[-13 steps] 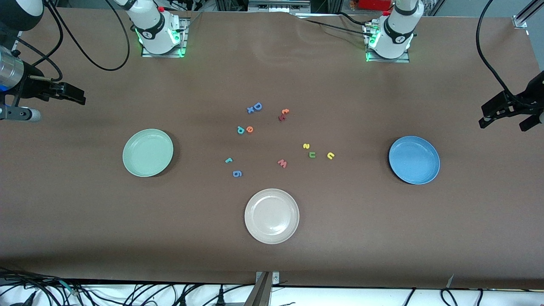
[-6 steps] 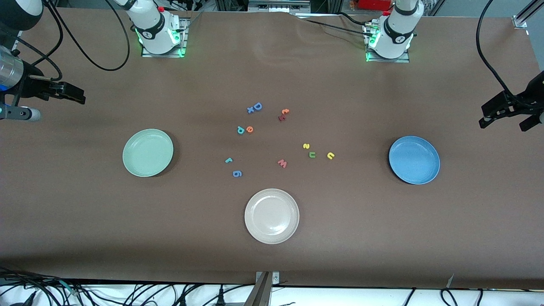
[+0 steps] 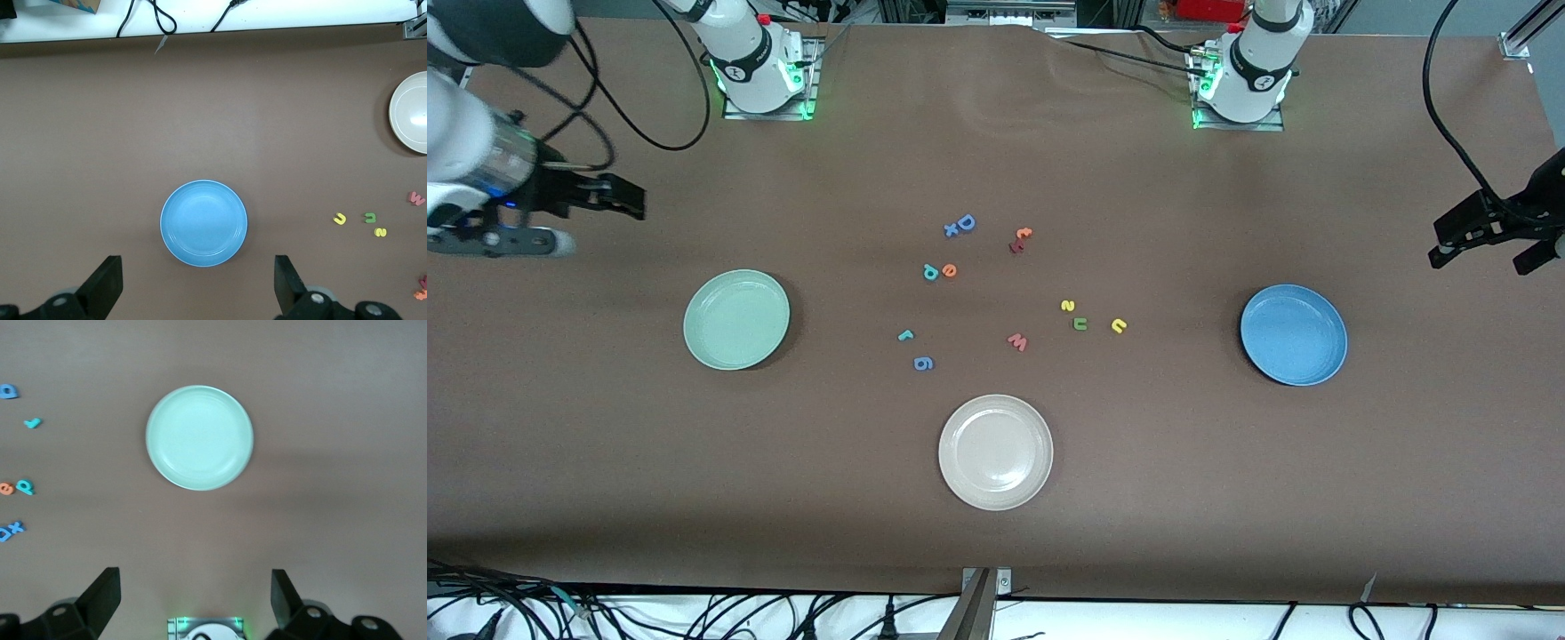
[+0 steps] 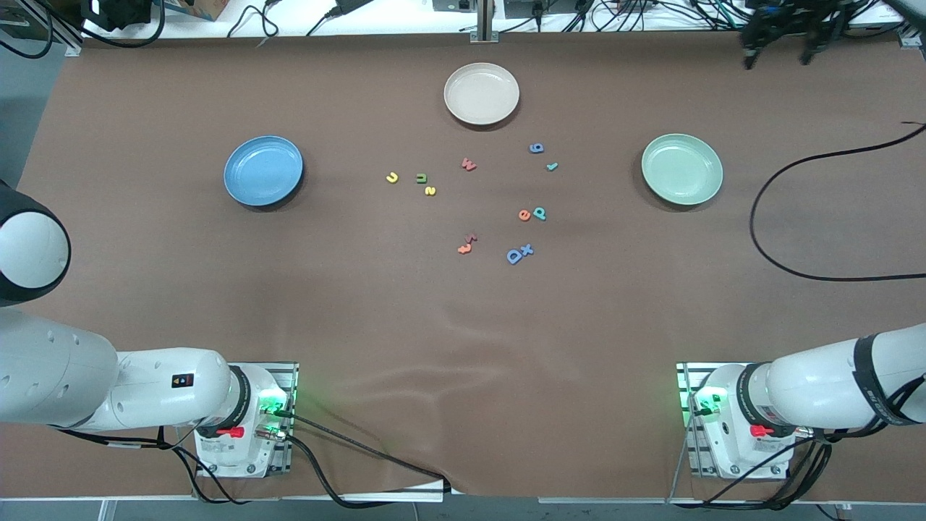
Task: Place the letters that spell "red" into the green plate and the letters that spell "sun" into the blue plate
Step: 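Move the right gripper toward the letters while the left gripper advances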
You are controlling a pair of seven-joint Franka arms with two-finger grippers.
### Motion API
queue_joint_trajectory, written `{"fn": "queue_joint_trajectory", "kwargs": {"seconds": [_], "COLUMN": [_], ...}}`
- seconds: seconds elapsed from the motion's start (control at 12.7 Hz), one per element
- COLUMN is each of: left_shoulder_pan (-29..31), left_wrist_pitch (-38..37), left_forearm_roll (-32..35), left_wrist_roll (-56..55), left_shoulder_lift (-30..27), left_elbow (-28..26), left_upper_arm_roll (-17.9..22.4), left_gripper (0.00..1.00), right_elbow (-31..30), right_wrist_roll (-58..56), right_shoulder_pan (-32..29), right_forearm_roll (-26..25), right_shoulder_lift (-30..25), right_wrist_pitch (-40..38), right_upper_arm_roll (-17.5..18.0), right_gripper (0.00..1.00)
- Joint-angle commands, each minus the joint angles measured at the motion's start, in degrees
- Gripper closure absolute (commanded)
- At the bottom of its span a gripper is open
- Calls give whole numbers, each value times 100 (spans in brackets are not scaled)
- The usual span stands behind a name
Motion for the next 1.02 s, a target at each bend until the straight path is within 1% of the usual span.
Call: {"fn": "queue_joint_trajectory", "kwargs": {"seconds": [0.0, 0.16, 0.24, 0.32, 0.47, 0.55, 0.63, 0.79, 0.87, 0.95], "left_shoulder_pan": [-23, -40, -58, -136, -233, -242, -321, -409, -409, -409], "left_wrist_pitch": [-29, -29, -29, -46, -73, -73, -64, -38, -20, -20], "left_forearm_roll": [74, 66, 40, 74, 66, 66, 66, 66, 66, 66], "left_wrist_roll": [3, -32, 11, -6, -23, -15, -15, -32, -50, -50], "left_shoulder_lift": [67, 67, 76, 189, 243, 295, 392, 725, 909, 1068], "left_elbow": [158, 158, 150, 158, 141, 123, 123, 141, 141, 141], "left_upper_arm_roll": [-27, -35, -53, -123, -272, -377, -422, -431, -422, -422], "left_gripper": [0, 0, 0, 0, 0, 0, 0, 0, 0, 0], "right_elbow": [-344, -775, -890, -987, -1172, -1329, -1479, -1717, -1726, -1709], "right_wrist_roll": [630, 1376, 1719, 1931, 2239, 2650, 3037, 3583, 3934, 4546], "right_shoulder_pan": [469, 882, 971, 1042, 1261, 1340, 1507, 1639, 1771, 1981], "right_forearm_roll": [-92, -92, -75, -57, -57, -57, -57, -57, -66, -92], "right_shoulder_lift": [181, 260, 365, 488, 743, 840, 937, 1296, 1542, 1770], "right_wrist_pitch": [689, 1401, 1552, 1676, 2272, 2570, 2947, 3773, 4125, 4460], "right_upper_arm_roll": [9, 9, 9, 9, 9, 18, 18, 18, 18, 9], "right_gripper": [1, 1, 1, 1, 1, 1, 1, 1, 1, 1]}}
